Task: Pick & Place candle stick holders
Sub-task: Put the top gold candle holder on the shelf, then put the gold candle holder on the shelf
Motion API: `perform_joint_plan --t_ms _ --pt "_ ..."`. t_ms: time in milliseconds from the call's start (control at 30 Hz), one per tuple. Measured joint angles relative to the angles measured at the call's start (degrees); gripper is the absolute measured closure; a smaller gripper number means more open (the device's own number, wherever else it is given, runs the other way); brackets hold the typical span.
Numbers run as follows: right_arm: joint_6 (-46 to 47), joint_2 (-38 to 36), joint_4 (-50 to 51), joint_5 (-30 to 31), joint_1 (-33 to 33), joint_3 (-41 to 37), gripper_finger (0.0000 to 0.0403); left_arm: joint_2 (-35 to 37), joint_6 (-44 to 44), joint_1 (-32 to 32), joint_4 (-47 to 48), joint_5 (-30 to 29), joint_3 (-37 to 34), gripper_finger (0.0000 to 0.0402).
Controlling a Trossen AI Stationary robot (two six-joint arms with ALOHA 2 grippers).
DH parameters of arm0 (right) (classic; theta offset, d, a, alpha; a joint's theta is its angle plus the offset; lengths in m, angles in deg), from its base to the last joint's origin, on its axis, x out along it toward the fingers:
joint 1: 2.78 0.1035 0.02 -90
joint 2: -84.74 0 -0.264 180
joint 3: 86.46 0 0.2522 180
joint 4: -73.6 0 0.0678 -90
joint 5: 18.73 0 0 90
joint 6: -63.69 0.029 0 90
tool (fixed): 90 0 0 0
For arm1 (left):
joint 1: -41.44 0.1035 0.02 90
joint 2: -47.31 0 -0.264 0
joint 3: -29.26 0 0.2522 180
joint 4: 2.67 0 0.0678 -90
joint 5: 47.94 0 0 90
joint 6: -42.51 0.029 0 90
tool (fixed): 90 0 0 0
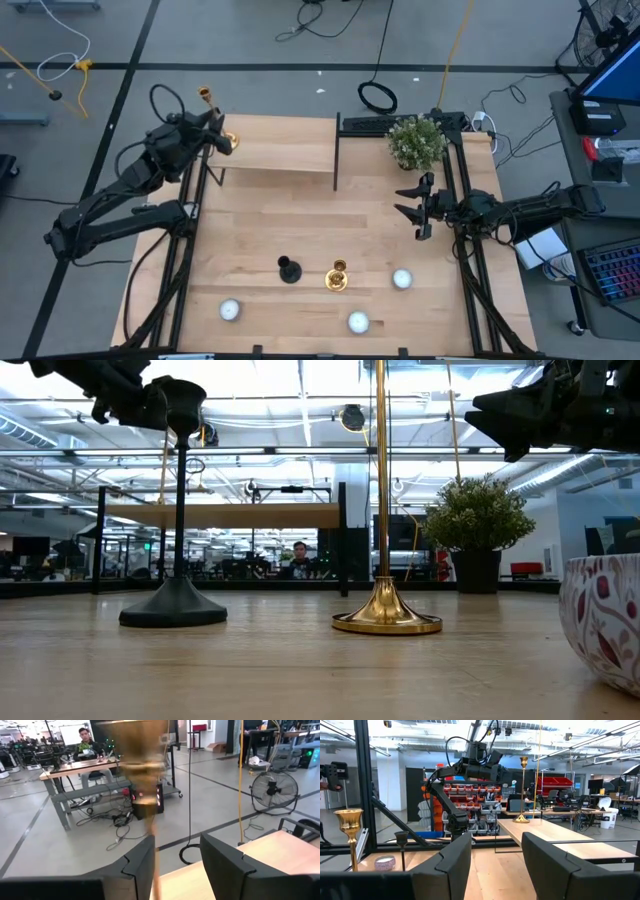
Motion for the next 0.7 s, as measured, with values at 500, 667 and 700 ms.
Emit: perform_joint_plan --t_ms 500,667,700 --pt "0.0 0.0 0.0 0.0 0.0 0.0 0.0232 0.4 -1.6 -0.6 5.5 0.0 0.0 0.0238" --pt "0.4 0.0 0.0 0.0 0.0 0.0 0.0232 1.3 -2.4 -3.5 6.1 1.4 0.0 0.0238" --pt "0.4 0.0 0.0 0.0 0.0 0.0 0.0232 1.6 -3.0 -4.2 6.1 2.2 0.0 0.0238"
